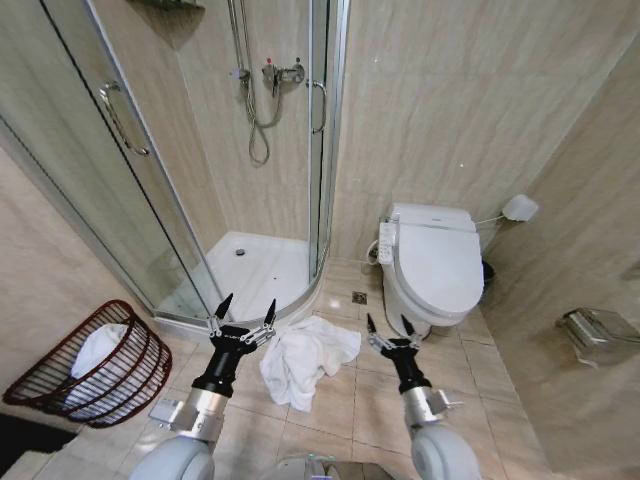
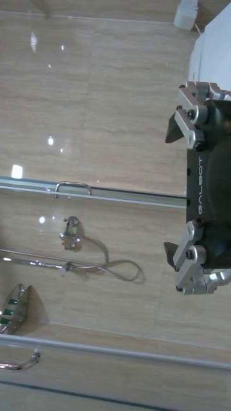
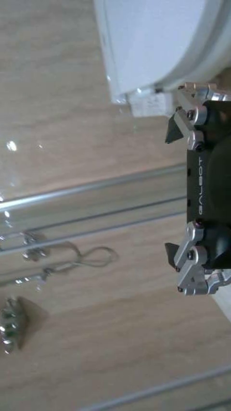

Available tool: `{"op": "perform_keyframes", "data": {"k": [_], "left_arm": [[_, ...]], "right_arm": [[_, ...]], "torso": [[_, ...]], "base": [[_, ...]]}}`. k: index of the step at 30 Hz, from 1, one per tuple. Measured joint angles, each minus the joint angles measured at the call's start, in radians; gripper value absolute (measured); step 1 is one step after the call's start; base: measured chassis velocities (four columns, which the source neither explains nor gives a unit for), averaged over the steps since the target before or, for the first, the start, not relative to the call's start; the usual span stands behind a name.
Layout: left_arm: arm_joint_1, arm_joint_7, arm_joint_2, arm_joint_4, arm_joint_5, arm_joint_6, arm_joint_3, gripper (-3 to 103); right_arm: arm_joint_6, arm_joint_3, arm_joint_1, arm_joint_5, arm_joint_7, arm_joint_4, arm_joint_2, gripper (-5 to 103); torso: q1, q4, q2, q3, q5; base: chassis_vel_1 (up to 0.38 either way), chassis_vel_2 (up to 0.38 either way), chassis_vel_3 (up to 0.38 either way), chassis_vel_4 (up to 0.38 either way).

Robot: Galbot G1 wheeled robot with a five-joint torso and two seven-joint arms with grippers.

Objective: Discard the used towel into the hamper.

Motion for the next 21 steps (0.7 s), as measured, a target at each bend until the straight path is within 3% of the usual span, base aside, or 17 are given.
{"op": "perform_keyframes", "data": {"k": [6,21], "left_arm": [[0.000,0.000,0.000,0.000,0.000,0.000,0.000,100],[0.000,0.000,0.000,0.000,0.000,0.000,0.000,100]], "right_arm": [[0.009,0.008,0.011,0.005,-0.069,-0.108,-0.049,100],[0.037,0.034,0.023,0.044,-0.095,-0.183,-0.090,100]], "torso": [[-0.013,0.0001,-0.029,-0.017,0.0001],[-0.032,0.0000,-0.078,-0.046,0.0000]], "base": [[0.000,0.000,0.000,0.000],[0.007,0.008,0.011,0.007]]}}
